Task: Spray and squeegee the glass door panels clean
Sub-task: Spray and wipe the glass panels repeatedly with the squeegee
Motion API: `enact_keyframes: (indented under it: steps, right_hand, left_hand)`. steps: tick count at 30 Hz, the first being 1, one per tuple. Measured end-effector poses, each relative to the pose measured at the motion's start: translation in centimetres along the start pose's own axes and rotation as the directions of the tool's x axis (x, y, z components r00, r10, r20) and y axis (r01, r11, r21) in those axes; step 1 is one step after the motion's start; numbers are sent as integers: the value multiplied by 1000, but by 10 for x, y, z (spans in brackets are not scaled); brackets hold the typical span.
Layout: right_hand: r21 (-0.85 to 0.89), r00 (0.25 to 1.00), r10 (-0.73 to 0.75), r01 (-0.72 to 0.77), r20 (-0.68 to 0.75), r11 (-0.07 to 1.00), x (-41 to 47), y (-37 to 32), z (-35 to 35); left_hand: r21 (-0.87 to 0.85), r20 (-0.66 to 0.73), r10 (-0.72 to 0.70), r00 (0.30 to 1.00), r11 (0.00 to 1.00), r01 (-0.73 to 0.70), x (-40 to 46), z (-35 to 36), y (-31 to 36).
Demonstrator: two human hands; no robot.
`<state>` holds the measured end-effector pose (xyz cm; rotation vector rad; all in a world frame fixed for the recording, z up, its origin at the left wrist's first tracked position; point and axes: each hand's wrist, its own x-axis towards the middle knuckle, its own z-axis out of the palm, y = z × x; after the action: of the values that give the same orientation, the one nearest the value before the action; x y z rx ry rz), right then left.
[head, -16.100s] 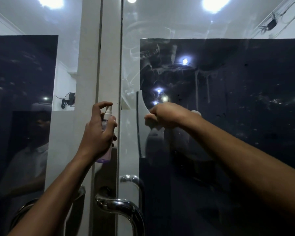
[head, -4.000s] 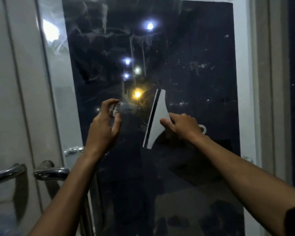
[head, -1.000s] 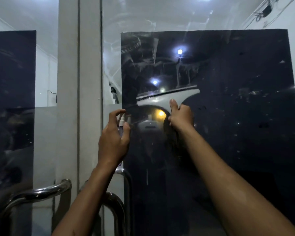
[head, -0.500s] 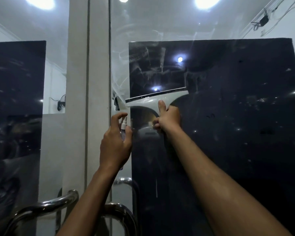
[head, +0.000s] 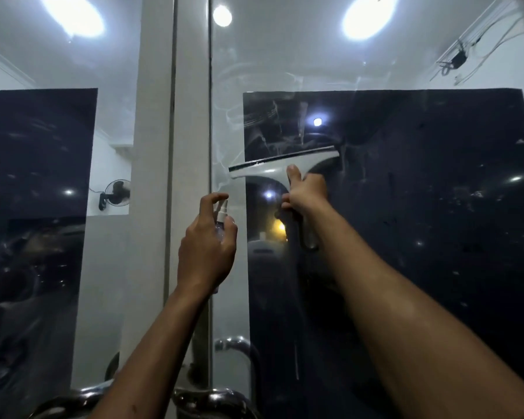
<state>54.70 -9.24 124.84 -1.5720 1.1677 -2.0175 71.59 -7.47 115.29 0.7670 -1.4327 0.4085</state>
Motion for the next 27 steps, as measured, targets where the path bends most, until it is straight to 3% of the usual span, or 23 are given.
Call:
enact_keyframes:
  steps: [3,7,9,18,24,27]
  right_hand:
    - [34,1000,15,-15,6,999,-2,-1,7]
    - [4,996,55,-56,76,998,-64,54,19]
    - [25,999,27,-28,45,999,-75,61,24]
    - [-17,995,-59,58,-86,998,-4,-31,26]
    - [-57,999,-35,34,-14,998,-38,9,19]
    - [-37,998,-56,56,-23,998,-29,-2,20]
  left_hand:
    - [23,-25,-1,1000,1000,1,13,-9,-4]
    - [12,-26,12,1000,1000,-11,21,-17,-9]
    - [15,-13,31,999,999,-31,28,-18,-12]
    - [13,-21,67,998,998,-66,60,-21,-20]
    - [30,-19,81,997,996,-80,71,-22,-20]
    - [35,-11,99,995,994,-99,84,-23,-20]
